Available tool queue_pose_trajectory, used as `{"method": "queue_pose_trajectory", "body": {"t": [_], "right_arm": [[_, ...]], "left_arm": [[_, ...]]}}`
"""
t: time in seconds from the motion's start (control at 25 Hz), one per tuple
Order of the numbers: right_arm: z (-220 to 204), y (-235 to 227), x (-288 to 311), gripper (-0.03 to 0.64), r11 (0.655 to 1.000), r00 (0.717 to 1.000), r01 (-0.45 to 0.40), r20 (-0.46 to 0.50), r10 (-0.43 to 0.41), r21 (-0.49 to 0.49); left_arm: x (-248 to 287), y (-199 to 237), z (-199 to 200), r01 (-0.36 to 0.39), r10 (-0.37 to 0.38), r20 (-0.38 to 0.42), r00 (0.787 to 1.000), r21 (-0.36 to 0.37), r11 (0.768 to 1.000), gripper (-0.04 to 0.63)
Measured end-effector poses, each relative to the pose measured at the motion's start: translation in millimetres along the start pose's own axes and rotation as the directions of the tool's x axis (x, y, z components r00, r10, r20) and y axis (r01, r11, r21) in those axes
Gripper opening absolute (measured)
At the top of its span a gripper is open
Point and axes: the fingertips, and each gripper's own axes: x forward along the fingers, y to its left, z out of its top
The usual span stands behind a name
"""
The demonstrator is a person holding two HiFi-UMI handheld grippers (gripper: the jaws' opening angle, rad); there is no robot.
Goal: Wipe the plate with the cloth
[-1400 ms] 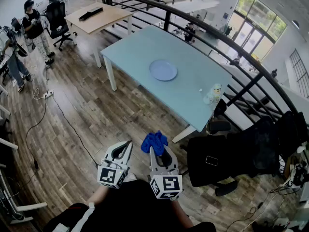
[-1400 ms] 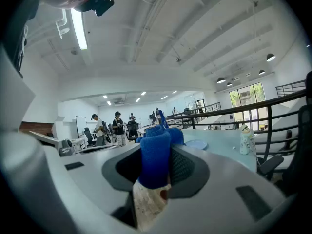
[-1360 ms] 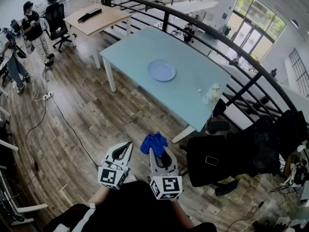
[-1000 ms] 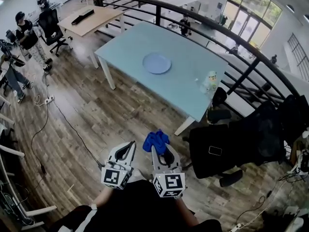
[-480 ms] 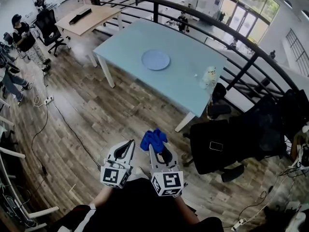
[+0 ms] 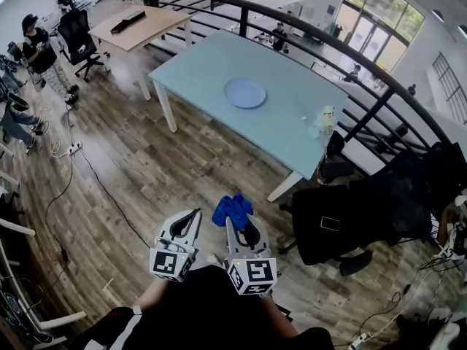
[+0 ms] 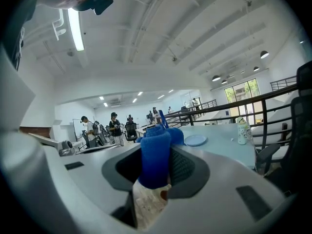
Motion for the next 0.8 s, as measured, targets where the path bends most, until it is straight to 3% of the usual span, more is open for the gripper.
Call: {"method": "queue_pose_trajectory", "body": {"t": [0.8], "right_arm": [[1, -11, 72, 0.12, 1.0, 1.0, -0.022, -0.021, 0.022, -0.017]], "left_arm": [[54, 39, -6, -0.009, 0.009, -0.005, 1.0, 0.013, 1.0, 0.0]]}}
